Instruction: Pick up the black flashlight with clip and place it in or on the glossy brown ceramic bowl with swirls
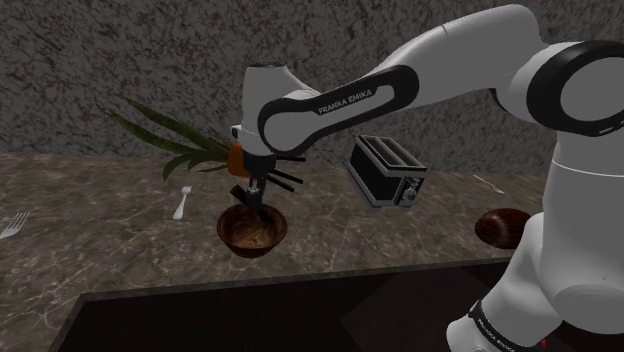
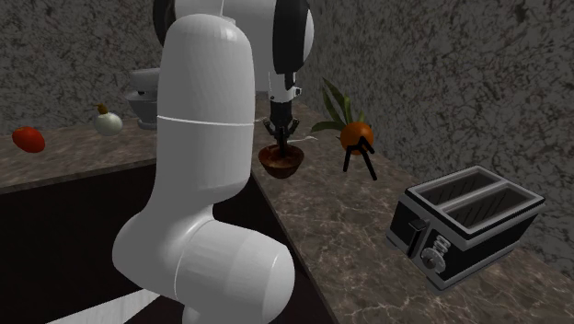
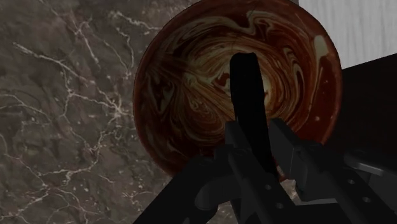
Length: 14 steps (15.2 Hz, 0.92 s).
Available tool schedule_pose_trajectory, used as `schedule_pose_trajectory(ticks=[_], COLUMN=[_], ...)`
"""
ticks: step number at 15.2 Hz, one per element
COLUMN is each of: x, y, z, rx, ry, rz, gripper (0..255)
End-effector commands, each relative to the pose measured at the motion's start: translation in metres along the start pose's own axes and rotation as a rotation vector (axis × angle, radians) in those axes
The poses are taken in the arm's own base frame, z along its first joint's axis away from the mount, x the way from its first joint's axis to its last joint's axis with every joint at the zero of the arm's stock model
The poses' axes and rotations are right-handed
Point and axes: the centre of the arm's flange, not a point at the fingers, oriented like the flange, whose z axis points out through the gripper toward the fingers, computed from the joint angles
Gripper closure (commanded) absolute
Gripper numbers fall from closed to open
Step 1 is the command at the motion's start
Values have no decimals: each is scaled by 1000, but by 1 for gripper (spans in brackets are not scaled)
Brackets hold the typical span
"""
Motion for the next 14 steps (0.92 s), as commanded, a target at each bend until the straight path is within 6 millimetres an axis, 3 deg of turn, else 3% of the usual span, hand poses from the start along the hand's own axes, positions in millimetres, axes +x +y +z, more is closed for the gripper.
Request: schedule_pose_trajectory(ticks=[1,8,14], x=[0,1,1], y=[1,1,1], z=[10,48,48], rx=[0,0,0], ry=[0,0,0], rz=[0,0,0], gripper=[255,255,255])
